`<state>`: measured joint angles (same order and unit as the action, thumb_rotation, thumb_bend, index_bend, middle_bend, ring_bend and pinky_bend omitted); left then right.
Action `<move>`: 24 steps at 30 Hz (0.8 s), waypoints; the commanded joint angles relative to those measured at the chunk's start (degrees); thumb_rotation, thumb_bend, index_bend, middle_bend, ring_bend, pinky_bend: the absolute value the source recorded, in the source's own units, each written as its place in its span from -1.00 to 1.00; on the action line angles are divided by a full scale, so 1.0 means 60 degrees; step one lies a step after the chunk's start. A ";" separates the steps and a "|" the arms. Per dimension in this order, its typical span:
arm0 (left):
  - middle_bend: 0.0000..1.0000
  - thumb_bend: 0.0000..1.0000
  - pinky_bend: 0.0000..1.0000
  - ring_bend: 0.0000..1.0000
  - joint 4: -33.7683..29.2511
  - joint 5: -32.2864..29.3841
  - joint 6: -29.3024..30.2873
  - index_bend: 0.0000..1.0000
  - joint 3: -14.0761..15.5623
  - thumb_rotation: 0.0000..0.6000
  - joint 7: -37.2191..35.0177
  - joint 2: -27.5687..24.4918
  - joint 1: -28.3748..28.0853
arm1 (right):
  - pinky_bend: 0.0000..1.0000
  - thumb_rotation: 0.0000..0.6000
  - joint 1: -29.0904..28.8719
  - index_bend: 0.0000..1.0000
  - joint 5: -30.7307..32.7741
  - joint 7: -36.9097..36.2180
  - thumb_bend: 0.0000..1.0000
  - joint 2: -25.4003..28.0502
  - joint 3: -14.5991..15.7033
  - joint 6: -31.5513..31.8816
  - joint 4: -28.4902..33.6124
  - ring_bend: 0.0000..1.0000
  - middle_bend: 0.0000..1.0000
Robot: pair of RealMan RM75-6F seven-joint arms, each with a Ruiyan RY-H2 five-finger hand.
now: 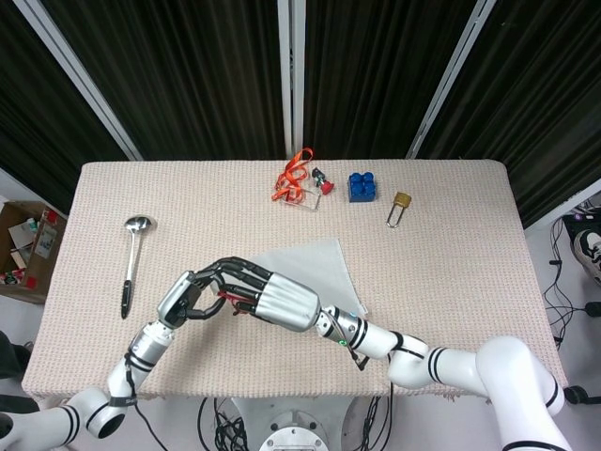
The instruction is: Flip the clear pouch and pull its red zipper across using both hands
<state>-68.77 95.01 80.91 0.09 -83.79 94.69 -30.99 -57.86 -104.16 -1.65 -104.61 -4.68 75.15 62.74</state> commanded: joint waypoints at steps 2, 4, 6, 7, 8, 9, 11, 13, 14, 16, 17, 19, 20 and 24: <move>-0.47 -0.03 -0.72 -0.78 0.0138 -0.0113 -0.0045 0.44 -0.0030 1.00 -0.0218 0.0063 0.0020 | -1.00 1.00 0.0048 0.81 -0.0019 0.0049 -0.06 0.0090 0.0016 0.0038 0.0095 -1.00 -0.54; -0.47 -0.03 -0.72 -0.78 0.0188 -0.0156 -0.0044 0.44 -0.0047 1.00 -0.0280 0.0086 0.0039 | -1.00 1.00 0.0073 0.81 -0.0025 0.0076 -0.06 0.0143 0.0022 0.0052 0.0160 -1.00 -0.54; -0.47 -0.02 -0.72 -0.78 0.0214 -0.0210 -0.0037 0.44 -0.0069 1.00 -0.0450 0.0103 0.0066 | -1.00 1.00 0.0100 0.81 -0.0034 0.0119 -0.06 0.0211 0.0029 0.0065 0.0244 -1.00 -0.54; -0.47 -0.02 -0.72 -0.78 0.0221 -0.0225 -0.0039 0.44 -0.0071 1.00 -0.0548 0.0101 0.0075 | -1.00 1.00 0.0114 0.81 -0.0036 0.0146 -0.06 0.0238 0.0030 0.0069 0.0279 -1.00 -0.54; -0.47 -0.02 -0.72 -0.78 0.0242 -0.0241 -0.0042 0.44 -0.0077 1.00 -0.0618 0.0100 0.0082 | -1.00 1.00 0.0125 0.81 -0.0040 0.0167 -0.06 0.0262 0.0030 0.0076 0.0313 -1.00 -0.54; -0.47 -0.02 -0.72 -0.78 0.0284 -0.0273 -0.0049 0.44 -0.0091 1.00 -0.0647 0.0110 0.0096 | -1.00 1.00 0.0138 0.81 -0.0044 0.0184 -0.06 0.0294 0.0030 0.0081 0.0355 -1.00 -0.54; -0.47 -0.02 -0.72 -0.78 0.0333 -0.0293 -0.0044 0.44 -0.0100 1.00 -0.0699 0.0125 0.0117 | -1.00 1.00 0.0162 0.81 -0.0059 0.0225 -0.06 0.0341 0.0028 0.0108 0.0418 -1.00 -0.54; -0.47 -0.02 -0.72 -0.78 0.0368 -0.0325 -0.0049 0.44 -0.0116 1.00 -0.0751 0.0128 0.0135 | -1.00 1.00 0.0191 0.81 -0.0079 0.0251 -0.06 0.0389 0.0033 0.0144 0.0475 -1.00 -0.54; -0.47 -0.02 -0.72 -0.78 0.0402 -0.0343 -0.0062 0.44 -0.0125 1.00 -0.0732 0.0136 0.0143 | -1.00 1.00 0.0212 0.81 -0.0095 0.0280 -0.06 0.0424 0.0031 0.0181 0.0513 -1.00 -0.54; -0.47 -0.02 -0.72 -0.78 0.0436 -0.0366 -0.0087 0.44 -0.0138 1.00 -0.0707 0.0146 0.0149 | -1.00 1.00 0.0244 0.81 -0.0123 0.0304 -0.06 0.0474 0.0027 0.0244 0.0578 -1.00 -0.54; -0.47 -0.02 -0.72 -0.78 0.0449 -0.0375 -0.0104 0.44 -0.0143 1.00 -0.0711 0.0145 0.0151 | -1.00 1.00 0.0266 0.81 -0.0145 0.0336 -0.06 0.0512 0.0028 0.0282 0.0626 -1.00 -0.54; -0.47 -0.02 -0.72 -0.78 0.0464 -0.0388 -0.0124 0.44 -0.0154 1.00 -0.0725 0.0146 0.0152 | -1.00 1.00 0.0297 0.81 -0.0185 0.0405 -0.06 0.0570 0.0043 0.0318 0.0697 -1.00 -0.54; -0.47 -0.02 -0.72 -0.78 0.0475 -0.0396 -0.0137 0.44 -0.0161 1.00 -0.0722 0.0147 0.0152 | -1.00 1.00 0.0316 0.81 -0.0200 0.0438 -0.06 0.0601 0.0053 0.0334 0.0737 -1.00 -0.54; -0.47 -0.02 -0.72 -0.78 0.0493 -0.0448 -0.0152 0.45 -0.0201 1.00 -0.0758 0.0138 0.0180 | -1.00 1.00 0.0433 0.81 -0.0228 0.0566 -0.06 0.0756 0.0098 0.0390 0.0894 -1.00 -0.54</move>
<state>-65.81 92.36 80.02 -1.08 -88.27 95.54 -29.95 -55.36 -105.50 1.65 -100.16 -4.15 77.43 68.01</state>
